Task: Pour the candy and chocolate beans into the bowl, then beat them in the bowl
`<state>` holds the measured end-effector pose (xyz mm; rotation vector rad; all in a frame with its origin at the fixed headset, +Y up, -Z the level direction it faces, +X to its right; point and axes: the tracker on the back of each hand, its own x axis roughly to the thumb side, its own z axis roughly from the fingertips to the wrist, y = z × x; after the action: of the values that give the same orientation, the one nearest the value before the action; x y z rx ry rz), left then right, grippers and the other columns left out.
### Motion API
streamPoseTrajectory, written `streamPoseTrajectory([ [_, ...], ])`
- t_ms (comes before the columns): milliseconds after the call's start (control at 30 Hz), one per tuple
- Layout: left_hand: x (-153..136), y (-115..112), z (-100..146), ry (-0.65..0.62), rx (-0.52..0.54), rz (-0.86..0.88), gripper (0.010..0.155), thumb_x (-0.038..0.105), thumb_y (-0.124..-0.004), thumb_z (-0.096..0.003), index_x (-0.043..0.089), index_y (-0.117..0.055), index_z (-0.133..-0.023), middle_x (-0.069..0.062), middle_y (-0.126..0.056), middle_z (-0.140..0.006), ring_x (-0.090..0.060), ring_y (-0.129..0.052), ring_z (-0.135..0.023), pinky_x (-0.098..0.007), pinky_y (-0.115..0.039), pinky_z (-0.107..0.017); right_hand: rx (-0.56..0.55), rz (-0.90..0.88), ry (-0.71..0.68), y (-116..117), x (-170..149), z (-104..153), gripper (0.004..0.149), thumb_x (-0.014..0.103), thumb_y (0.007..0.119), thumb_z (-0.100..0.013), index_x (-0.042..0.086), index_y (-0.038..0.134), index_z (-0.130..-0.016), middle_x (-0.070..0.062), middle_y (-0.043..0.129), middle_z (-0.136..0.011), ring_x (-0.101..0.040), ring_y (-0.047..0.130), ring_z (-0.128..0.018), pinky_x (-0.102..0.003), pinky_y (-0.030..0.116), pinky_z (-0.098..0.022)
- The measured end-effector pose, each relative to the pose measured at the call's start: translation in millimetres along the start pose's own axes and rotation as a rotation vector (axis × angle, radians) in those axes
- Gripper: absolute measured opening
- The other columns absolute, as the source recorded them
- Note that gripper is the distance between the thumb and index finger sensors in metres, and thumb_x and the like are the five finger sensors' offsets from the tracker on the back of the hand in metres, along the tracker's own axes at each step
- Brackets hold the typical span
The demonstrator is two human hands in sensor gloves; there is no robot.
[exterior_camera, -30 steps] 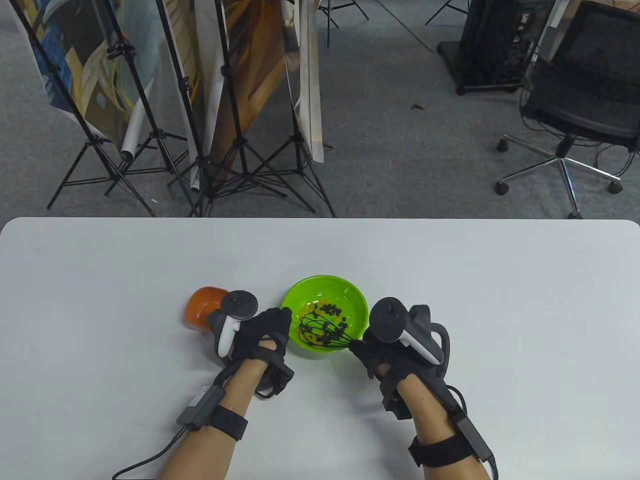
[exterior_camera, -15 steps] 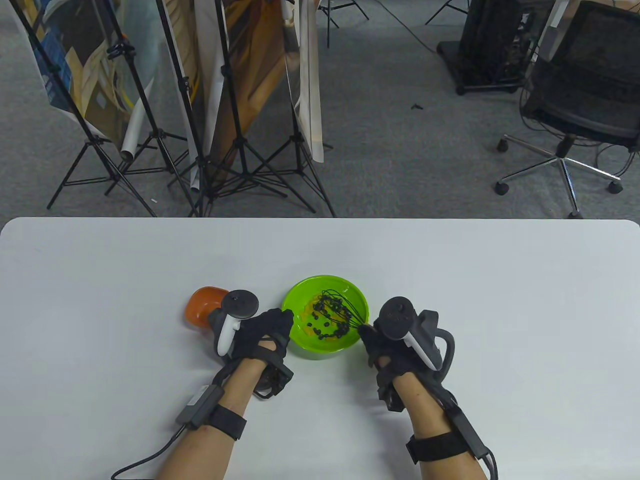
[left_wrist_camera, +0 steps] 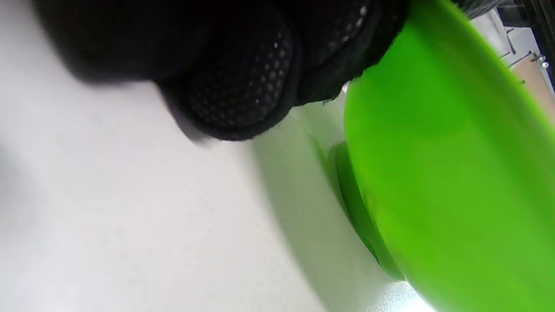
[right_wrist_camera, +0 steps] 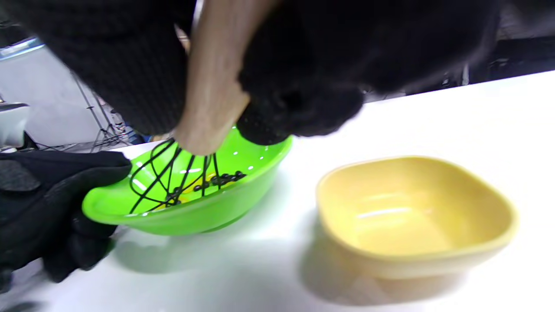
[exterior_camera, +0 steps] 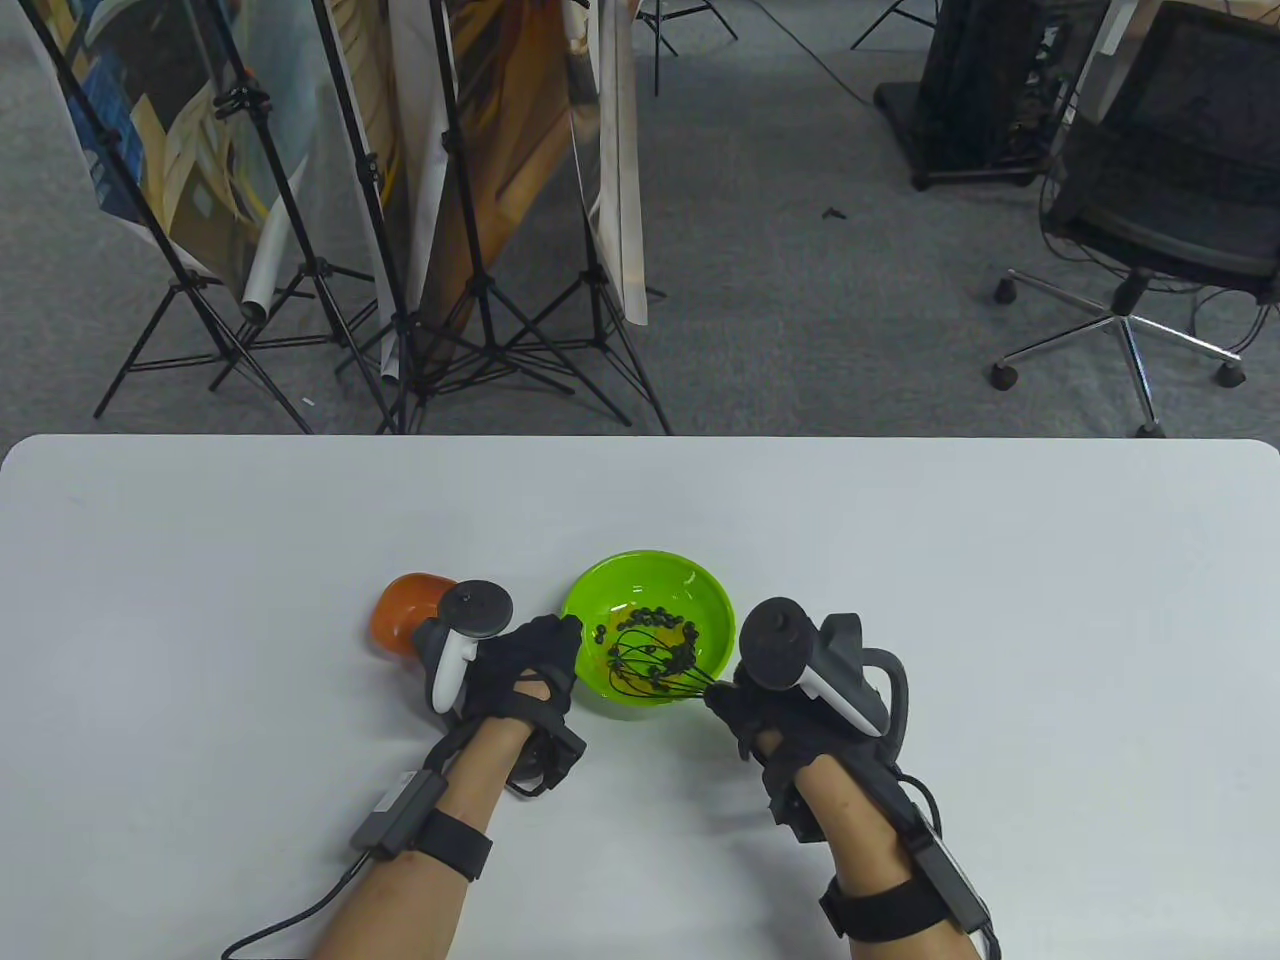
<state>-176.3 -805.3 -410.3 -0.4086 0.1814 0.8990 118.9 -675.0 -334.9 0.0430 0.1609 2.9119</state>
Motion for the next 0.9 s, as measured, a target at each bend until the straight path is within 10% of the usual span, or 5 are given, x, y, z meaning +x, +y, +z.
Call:
streamPoseTrajectory([
  [400,-1.3,0.9,-0.5,-0.010,-0.024,0.023,0.043,0.059,-0.066,-0.0469,0.023,-0.082,-0.065,0.011,-0.097,-0.043,-0.013,-0.105,-0.033,-0.028,-0.092,-0.024,-0.167,-0.012,0.096,27.9,-7.2,-16.5,0.058,0.052,0.085,-0.046,0.004,0.093,-0.076,-0.012,0.101,-0.038,-0.019,0.093,-0.001,-0.039,0.087,0.004],
  [600,-1.5,0.6,-0.8,-0.013,-0.031,0.027,0.043,0.059,-0.067,-0.0473,0.023,-0.082,-0.065,0.011,-0.097,-0.043,-0.014,-0.105,-0.034,-0.028,-0.092,-0.024,-0.068,-0.132,0.015,45.1,11.4,-20.1,0.057,0.053,0.082,-0.047,0.005,0.092,-0.077,-0.011,0.101,-0.038,-0.018,0.093,-0.001,-0.038,0.087,0.004],
  [900,-1.8,0.5,0.1,0.001,-0.021,0.031,0.044,0.060,-0.066,-0.0470,0.024,-0.083,-0.065,0.012,-0.097,-0.043,-0.013,-0.105,-0.034,-0.027,-0.092,-0.024,0.001,-0.009,-0.031,4.0,9.6,-0.7,0.054,0.051,0.092,-0.044,0.007,0.096,-0.076,-0.015,0.102,-0.038,-0.024,0.093,-0.002,-0.042,0.086,0.001],
])
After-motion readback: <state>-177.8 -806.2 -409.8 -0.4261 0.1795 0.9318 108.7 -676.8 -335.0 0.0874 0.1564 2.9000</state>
